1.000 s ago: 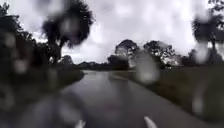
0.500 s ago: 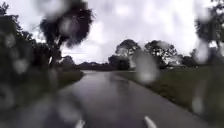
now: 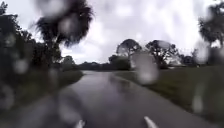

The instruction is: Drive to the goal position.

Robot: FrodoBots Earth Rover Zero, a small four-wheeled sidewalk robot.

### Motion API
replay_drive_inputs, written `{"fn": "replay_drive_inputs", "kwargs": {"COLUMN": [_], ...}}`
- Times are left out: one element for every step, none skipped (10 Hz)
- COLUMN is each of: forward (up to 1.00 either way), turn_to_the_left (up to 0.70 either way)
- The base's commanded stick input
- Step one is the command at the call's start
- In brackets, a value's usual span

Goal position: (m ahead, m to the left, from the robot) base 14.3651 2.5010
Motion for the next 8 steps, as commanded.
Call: {"fn": "replay_drive_inputs", "kwargs": {"forward": [0.7, 0.7, 0.7, 0.7, 0.7, 0.7, 0.7, 0.7], "turn_to_the_left": [0.0, 0.0, 0.0, 0.0, 0.0, 0.0, 0.0, 0.0]}}
